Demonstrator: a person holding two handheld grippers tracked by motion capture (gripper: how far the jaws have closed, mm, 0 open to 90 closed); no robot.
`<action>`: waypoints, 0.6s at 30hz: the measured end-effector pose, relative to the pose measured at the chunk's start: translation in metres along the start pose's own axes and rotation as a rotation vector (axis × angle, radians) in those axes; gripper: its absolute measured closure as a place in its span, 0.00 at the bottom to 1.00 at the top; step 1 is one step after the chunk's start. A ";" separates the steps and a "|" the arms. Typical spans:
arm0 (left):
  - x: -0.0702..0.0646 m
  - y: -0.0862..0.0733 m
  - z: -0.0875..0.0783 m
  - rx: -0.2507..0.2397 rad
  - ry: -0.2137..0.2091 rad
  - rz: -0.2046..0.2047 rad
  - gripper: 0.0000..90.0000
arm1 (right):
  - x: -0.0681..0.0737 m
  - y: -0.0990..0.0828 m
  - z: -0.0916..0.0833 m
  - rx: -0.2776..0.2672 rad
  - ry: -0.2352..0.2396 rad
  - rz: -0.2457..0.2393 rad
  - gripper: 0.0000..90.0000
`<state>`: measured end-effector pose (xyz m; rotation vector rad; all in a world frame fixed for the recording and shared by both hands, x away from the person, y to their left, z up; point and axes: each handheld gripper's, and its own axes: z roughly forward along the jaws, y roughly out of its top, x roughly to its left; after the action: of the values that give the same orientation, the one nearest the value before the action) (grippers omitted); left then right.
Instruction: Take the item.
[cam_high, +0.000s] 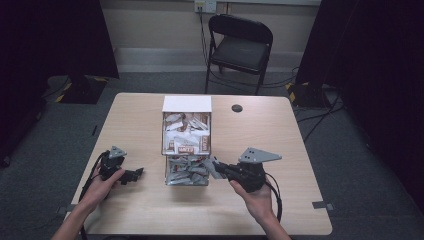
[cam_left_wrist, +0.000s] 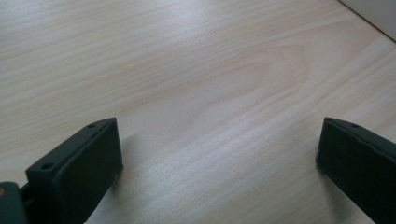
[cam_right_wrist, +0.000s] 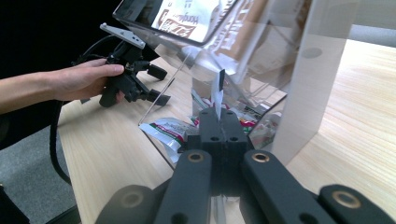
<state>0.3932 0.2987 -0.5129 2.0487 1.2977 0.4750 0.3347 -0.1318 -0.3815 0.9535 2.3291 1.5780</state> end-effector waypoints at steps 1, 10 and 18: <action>0.000 0.000 0.000 0.003 -0.001 0.003 0.00 | -0.001 0.000 -0.001 0.000 -0.002 0.002 1.00; 0.000 0.000 0.000 0.000 0.000 0.000 0.00 | -0.010 -0.001 -0.007 -0.004 -0.028 0.011 1.00; 0.000 0.000 0.000 0.002 -0.001 0.003 0.00 | -0.022 0.000 -0.016 -0.022 -0.061 0.024 1.00</action>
<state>0.3932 0.2989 -0.5128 2.0532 1.2952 0.4743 0.3446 -0.1569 -0.3790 1.0143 2.2635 1.5572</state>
